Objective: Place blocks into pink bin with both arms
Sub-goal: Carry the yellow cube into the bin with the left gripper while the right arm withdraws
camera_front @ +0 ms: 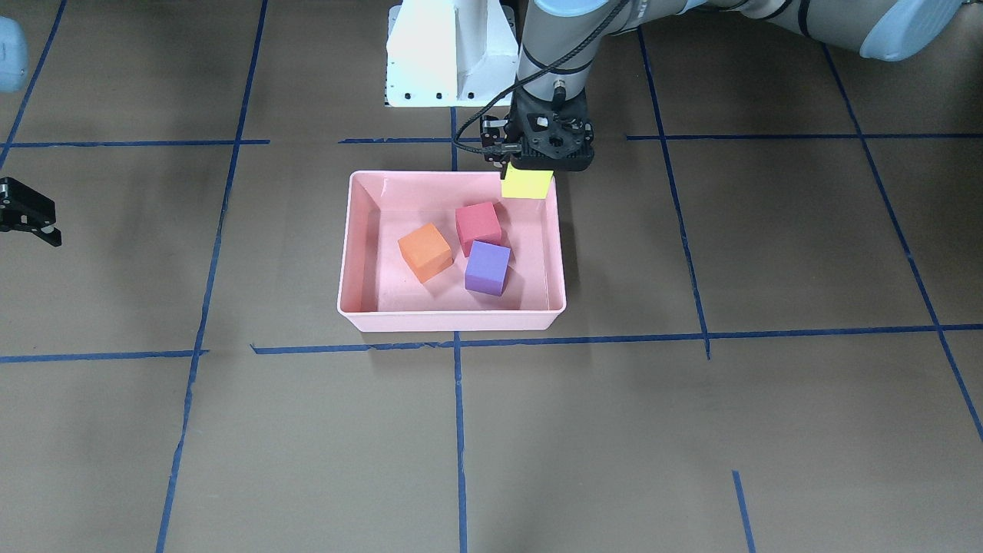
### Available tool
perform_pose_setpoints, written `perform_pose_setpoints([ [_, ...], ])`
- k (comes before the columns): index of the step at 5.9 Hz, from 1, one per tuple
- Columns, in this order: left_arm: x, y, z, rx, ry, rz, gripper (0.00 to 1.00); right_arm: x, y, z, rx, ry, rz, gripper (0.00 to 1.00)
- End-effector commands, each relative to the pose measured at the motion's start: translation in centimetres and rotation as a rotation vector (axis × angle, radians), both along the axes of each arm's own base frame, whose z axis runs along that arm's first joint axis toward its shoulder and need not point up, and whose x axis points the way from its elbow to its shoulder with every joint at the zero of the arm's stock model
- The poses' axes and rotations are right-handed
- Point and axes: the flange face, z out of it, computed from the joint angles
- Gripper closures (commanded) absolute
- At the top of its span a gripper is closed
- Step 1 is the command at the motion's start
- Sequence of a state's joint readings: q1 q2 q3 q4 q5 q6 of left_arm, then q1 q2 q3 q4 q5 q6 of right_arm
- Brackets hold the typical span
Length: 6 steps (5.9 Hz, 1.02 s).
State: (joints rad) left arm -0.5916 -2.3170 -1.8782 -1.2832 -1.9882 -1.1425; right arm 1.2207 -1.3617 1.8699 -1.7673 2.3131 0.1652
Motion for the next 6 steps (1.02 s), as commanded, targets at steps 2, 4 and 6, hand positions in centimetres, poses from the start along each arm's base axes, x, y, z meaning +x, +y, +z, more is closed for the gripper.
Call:
perform_pose_setpoints([
  [2,-3.2,-1.1,2.2,0.073,-0.016,0.039,0.0,3.4,0.9,2.9,0.027,0.015,-0.023,0.0],
  [4,-11.5,-6.0,8.1,0.162,-0.028,0.159,0.0,10.9,3.9,8.9,0.075,0.021,-0.069,0.0],
  [6,-22.7,-10.8,16.5,0.267,-0.079,0.246,0.0,17.8,10.3,16.0,0.023,0.013,-0.037,0.0],
])
